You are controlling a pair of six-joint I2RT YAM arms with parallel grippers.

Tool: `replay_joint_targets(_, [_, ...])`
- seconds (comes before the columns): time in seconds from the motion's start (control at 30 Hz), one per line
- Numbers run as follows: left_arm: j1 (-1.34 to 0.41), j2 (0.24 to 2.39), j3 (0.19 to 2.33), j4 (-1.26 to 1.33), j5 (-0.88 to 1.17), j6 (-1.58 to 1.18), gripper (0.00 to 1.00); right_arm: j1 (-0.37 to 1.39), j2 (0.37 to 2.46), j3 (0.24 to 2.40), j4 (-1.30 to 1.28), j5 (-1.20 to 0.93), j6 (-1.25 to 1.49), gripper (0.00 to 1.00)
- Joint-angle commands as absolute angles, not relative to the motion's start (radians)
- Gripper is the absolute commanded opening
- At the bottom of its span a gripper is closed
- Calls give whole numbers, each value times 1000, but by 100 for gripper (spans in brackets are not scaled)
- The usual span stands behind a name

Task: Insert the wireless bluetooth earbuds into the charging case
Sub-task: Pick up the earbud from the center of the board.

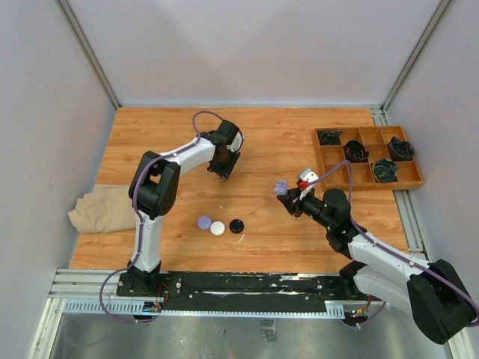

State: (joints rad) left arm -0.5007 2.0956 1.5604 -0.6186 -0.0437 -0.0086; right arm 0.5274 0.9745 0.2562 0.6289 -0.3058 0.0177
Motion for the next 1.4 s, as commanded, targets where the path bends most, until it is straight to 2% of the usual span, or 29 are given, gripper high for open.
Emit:
replay_joint_targets(0.0, [-509,2126,1598,-666,-43,10,36,518,971,275,648,-308,3,1])
replay_joint_targets(0.5, [-521,2153,1603,-713,-41,10,33,518,963,275,643,-308,5,1])
replay_joint_targets(0.73, [-523,2142,1590,-710,-27,6,26,518,965,279,637,-319,4,1])
replay_joint_targets(0.97, [-523,2064,1521,-641,-5,-10,18,518,987,289,644,-358,8,1])
replay_joint_targets(1.37, [-522,1831,1312,-405,74,-64,15,520,1012,290,697,-454,5,2])
